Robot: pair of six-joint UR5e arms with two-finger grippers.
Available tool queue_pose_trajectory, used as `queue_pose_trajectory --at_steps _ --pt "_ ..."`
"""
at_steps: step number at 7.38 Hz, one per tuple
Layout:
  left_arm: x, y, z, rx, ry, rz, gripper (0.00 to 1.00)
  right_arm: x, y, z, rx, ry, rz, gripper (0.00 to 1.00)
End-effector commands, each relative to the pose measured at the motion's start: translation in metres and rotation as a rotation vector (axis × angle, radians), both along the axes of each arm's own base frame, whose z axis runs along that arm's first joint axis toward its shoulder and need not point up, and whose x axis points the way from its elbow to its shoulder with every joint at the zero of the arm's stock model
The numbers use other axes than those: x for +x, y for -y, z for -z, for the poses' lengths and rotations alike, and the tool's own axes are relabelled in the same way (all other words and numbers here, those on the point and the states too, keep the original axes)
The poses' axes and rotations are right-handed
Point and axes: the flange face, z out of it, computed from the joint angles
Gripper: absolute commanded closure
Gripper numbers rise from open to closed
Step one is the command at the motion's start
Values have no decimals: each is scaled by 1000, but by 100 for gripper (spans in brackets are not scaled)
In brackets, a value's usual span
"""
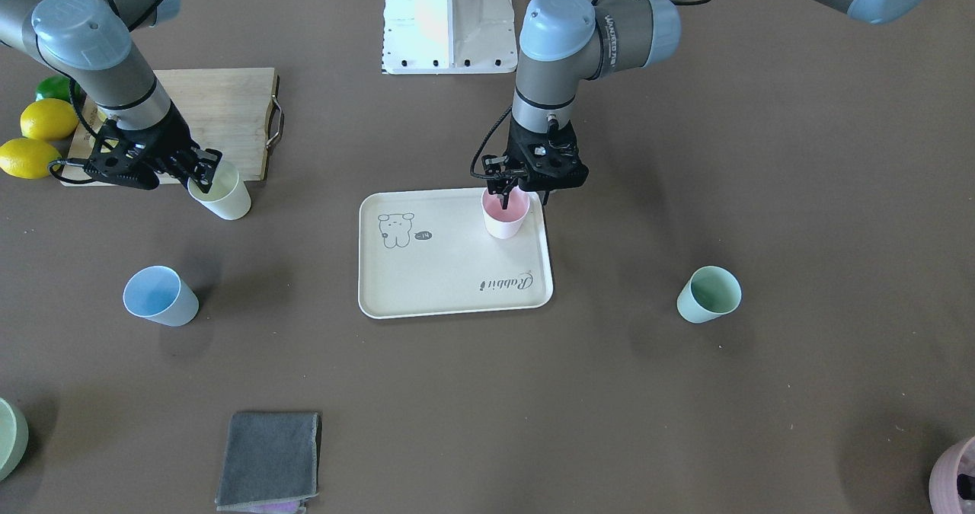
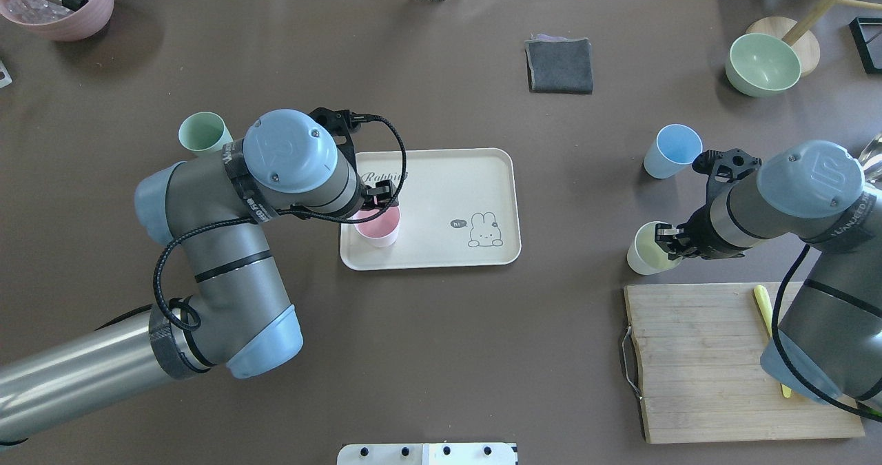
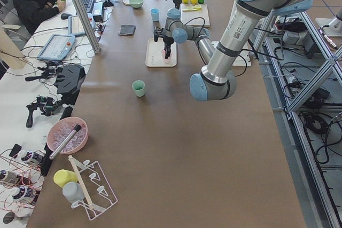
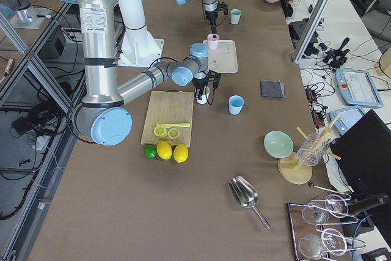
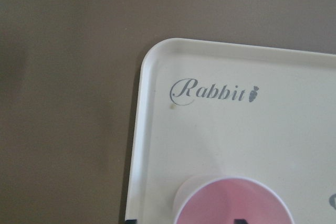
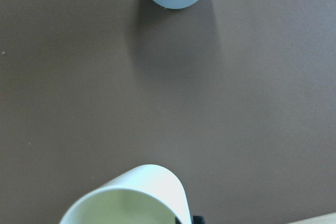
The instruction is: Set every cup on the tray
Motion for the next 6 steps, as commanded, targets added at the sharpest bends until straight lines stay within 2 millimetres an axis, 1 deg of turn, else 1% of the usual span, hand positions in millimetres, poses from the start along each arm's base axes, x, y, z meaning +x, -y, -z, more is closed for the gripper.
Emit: queue_pose_trajectory --at_steps 1,2,3,4,5,6 --pt "-36 28 6 18 0 -9 2 -3 12 39 28 54 -5 100" --pt "-57 43 -2 17 1 -20 2 -2 29 69 19 90 -10 100" --pt "-76 58 -12 61 25 -33 2 -6 44 108 28 121 -15 100" --pt "-100 76 -18 119 52 -55 2 -16 53 143 40 133 -15 100" --pt "-124 94 -32 136 76 -70 2 -31 66 171 38 129 -17 100" --pt "-160 110 -50 161 85 -116 2 -59 89 194 40 132 -14 100"
